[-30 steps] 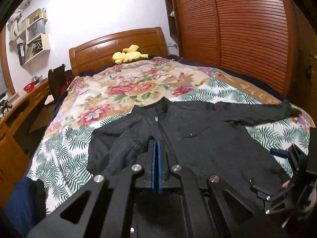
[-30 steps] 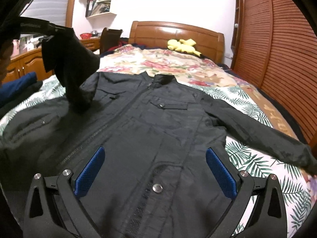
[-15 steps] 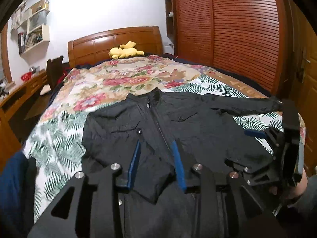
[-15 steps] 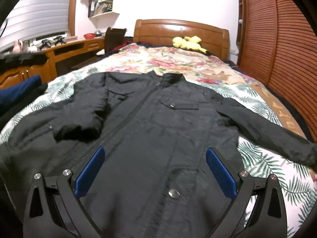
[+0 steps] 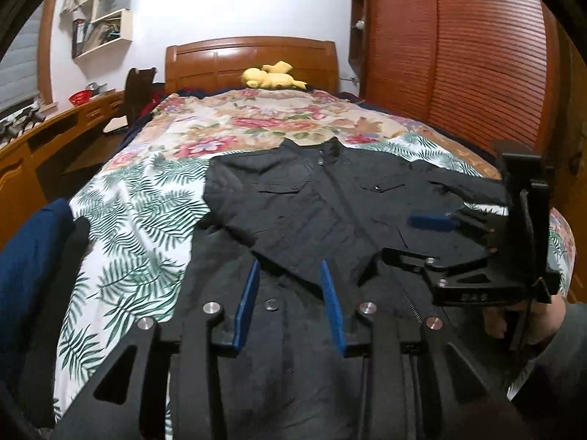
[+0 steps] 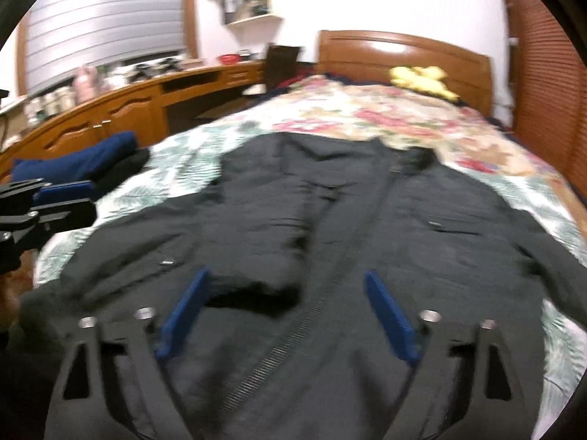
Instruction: Fold large clothes
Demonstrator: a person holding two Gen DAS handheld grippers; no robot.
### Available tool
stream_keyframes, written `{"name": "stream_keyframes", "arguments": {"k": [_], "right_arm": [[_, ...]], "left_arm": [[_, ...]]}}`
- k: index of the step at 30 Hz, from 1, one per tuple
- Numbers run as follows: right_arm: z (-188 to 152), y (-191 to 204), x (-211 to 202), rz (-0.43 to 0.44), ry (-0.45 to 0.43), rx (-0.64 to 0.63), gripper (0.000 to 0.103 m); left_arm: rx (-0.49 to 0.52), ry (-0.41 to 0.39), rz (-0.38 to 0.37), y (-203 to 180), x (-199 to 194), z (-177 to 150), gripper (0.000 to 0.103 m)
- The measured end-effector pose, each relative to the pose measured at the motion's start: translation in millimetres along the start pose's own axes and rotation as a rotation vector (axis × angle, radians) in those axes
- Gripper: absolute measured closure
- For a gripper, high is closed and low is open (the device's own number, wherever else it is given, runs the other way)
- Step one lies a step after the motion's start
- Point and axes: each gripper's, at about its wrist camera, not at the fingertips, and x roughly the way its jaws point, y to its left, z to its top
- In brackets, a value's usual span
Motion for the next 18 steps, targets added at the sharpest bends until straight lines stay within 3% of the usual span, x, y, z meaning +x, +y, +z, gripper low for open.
{"name": "stream_keyframes", "arguments": {"k": [3,8,18], "right_arm": [[3.8,14.7,12.0,0.063,0.006,-0.036,0.041],[2.5,32.7,34.3,0.107,0.058,-0.080,0.042],[-11.3,39.4,77.5,0.093,0.229,-0.132,0.043]], "left_arm": [[-0.025,-0.005,0.005,9.4,-7.1,-6.8,0.068],[-0.031,-0.002,0.017,16.5,-16.0,-17.1,0.067],[-0.036,0.006,0.032,22.0,-18.6,-25.7,0.066]]}}
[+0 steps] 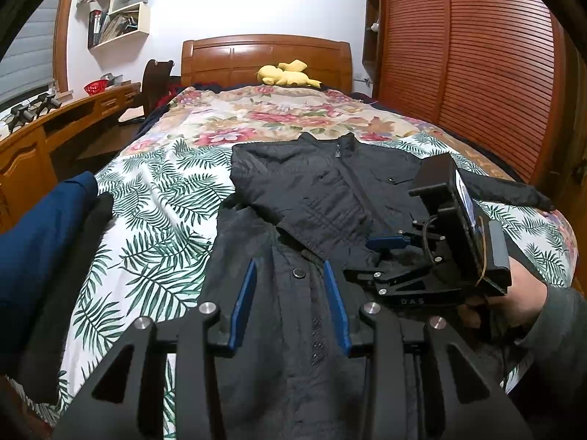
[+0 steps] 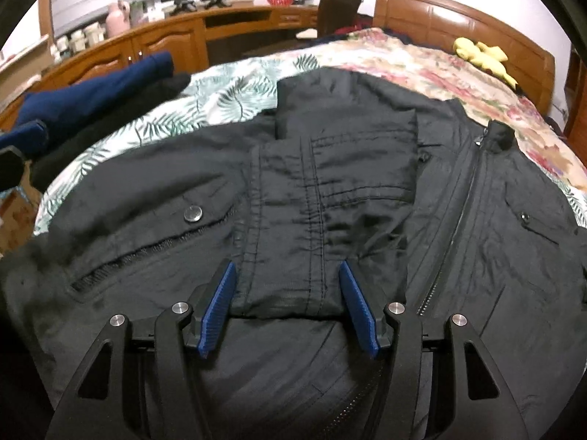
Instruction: Fold large clothes
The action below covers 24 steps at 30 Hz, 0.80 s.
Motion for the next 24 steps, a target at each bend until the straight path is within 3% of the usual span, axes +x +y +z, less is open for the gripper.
{"name": "stream_keyframes", "arguments": {"k": [2,6,11,24], "right_arm": [[-0.6,1.2,0.5,-0.010,0.005,-0.005,0.045],[-4.1,-1.7,0.0,-0.029,0.012,0.000,0.076],[-8.3,-8.3,-11.2,-0.011,-0.022,0.016,0.091],[-15.2,-17.4,-126.3,-0.025,-0.303,0.095,0.096]], "left_arm": [[-0.007,0.000,0.001,1.4,-0.8,-2.8,0.066],[0.003,0.005,0.007,0.8,1.1,-6.1,0.066],[0.016,0.002,-0.002,-4.2,2.5,-5.6,0.066],[0.037,-0.028,-0.037,-20.0,-0.2,-1.2,0.066]]}}
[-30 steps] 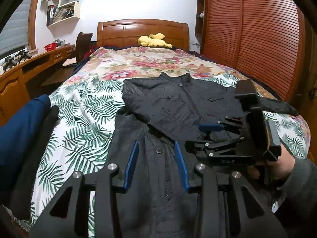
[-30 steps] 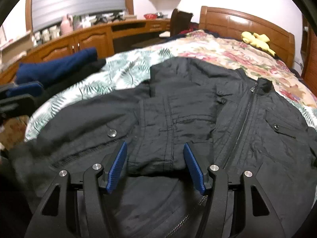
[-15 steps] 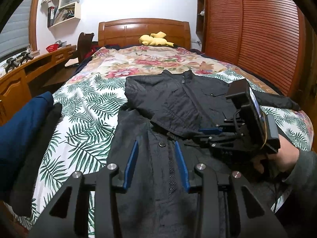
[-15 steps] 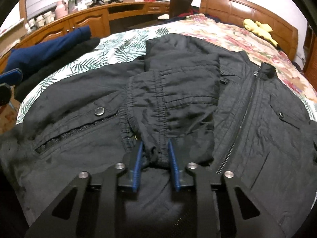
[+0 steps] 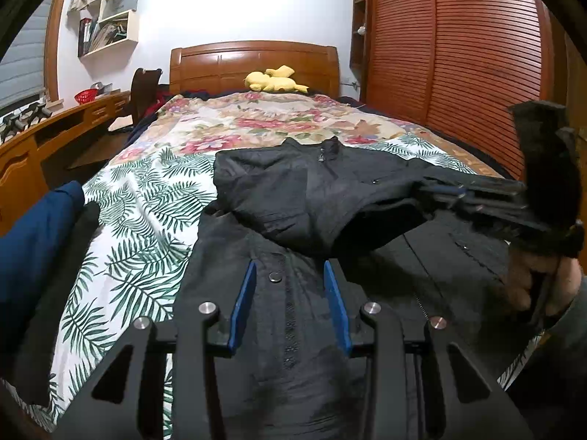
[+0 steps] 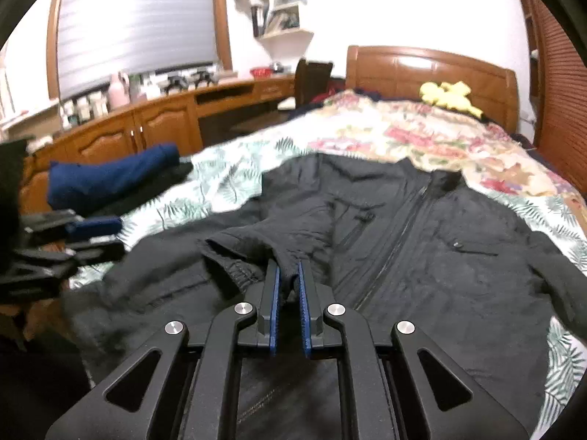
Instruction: Fold large clothes
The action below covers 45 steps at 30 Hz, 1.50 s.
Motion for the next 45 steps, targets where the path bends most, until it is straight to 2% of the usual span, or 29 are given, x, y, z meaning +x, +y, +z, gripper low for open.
{"name": "stream_keyframes", "arguments": {"k": [5,10,14,17,20,23,25,26,27,30,33,40,45], "right_arm": [[1.7,-6.0,-37.0,-0.014,-0.060,0.025,0.097],[-9.9,-21.7,-56.0,-0.063,-0.059,0.053,0.098],[-24.3,-37.9,-51.5,-0.122,-0.008,0.064,0.098],[-39.7,-48.3,-30.6,-0.167,0.085,0.057,0.098],[-53.2,-47.8,-17.9,-0.169,0.150,0.035,0.097],[-56.1,-39.0,-22.4,-0.184,0.140,-0.010,0.089],[-52.8,-36.4,-30.2,-0.192,0.113,-0.030,0.073],[-50.5,-35.4,-35.3,-0.198,0.094,-0.034,0.060],[-49.4,-35.4,-38.5,-0.199,0.079,-0.036,0.054],[-44.5,-35.0,-46.6,-0.195,0.042,-0.039,0.052],[-41.7,-29.2,-44.4,-0.134,0.037,-0.043,0.052],[-54.5,12.3,-9.0,-0.033,0.125,-0.119,0.052],[-66.0,30.7,17.2,-0.019,0.204,-0.161,0.052]], "left_arm": [[0.004,-0.011,-0.016,-6.4,0.7,3.2,0.066],[0.009,-0.017,-0.029,-12.1,2.2,6.0,0.066],[0.020,-0.023,-0.033,-18.5,3.9,7.5,0.066],[0.021,-0.022,-0.038,-23.3,7.1,9.0,0.066],[0.022,-0.027,-0.038,-26.2,8.3,10.4,0.066],[0.020,-0.030,-0.040,-28.4,8.5,11.4,0.066],[0.021,-0.029,-0.041,-29.9,9.3,11.7,0.066],[0.023,-0.029,-0.041,-30.6,9.5,11.7,0.066],[0.025,-0.029,-0.041,-31.3,9.6,11.8,0.066],[0.028,-0.030,-0.042,-33.2,10.1,11.8,0.066],[0.026,-0.033,-0.044,-33.5,9.6,12.6,0.066],[0.028,-0.028,-0.045,-33.9,8.9,12.2,0.066],[0.028,-0.028,-0.042,-35.1,9.3,12.5,0.066]]}}
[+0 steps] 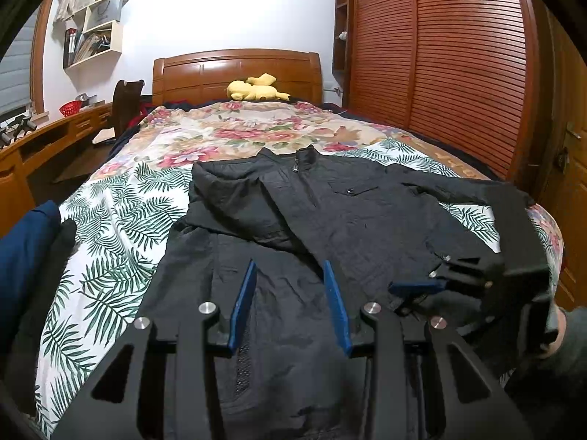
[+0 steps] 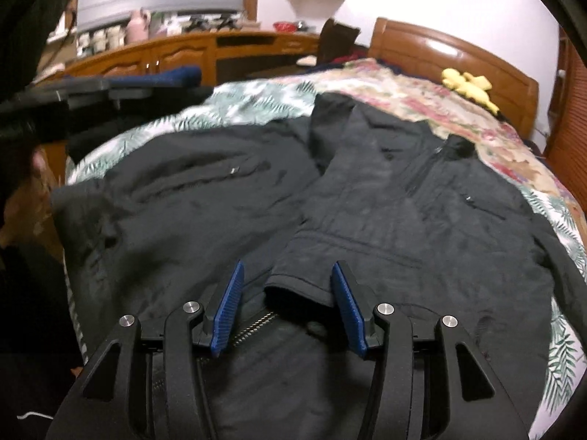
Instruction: Fold large clothes
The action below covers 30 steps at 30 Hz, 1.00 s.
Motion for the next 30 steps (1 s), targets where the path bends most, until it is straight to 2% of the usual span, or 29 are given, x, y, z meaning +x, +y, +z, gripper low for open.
{"name": "stream_keyframes", "arguments": {"k": [5,8,10,12,14,19,26,30], "right_arm": [[-1.8,-5.3,14.5,-0.019,0.052,0.035,0.052],[-2.8,-14.6,17.1,-0.019,0.068,0.065,0.060],[-3.6,-14.5,18.7,-0.022,0.073,0.055,0.069],[-2.8,-12.4,16.9,-0.017,0.070,0.050,0.094],[-1.4,-12.6,11.8,-0.024,0.058,0.061,0.098],[6.0,-19.1,-17.7,-0.038,-0.033,0.090,0.100],[22.3,-45.9,-87.0,-0.088,-0.237,0.180,0.100],[22.3,-63.0,-106.1,-0.131,-0.280,0.214,0.100]], "left_arm": [[0.001,0.003,0.001,-0.4,1.0,0.4,0.066],[0.002,0.002,0.000,-0.1,0.6,0.0,0.066],[0.001,0.003,-0.001,-0.2,0.6,0.1,0.066],[0.001,-0.001,0.003,-0.4,0.4,0.0,0.066],[0.002,-0.003,0.000,-0.6,-0.4,0.1,0.066],[0.009,-0.013,-0.002,-1.1,-3.5,-1.1,0.066],[0.012,-0.011,0.000,-1.7,-3.7,-1.5,0.066],[0.023,-0.002,0.002,-2.8,-2.8,-2.6,0.066]]}}
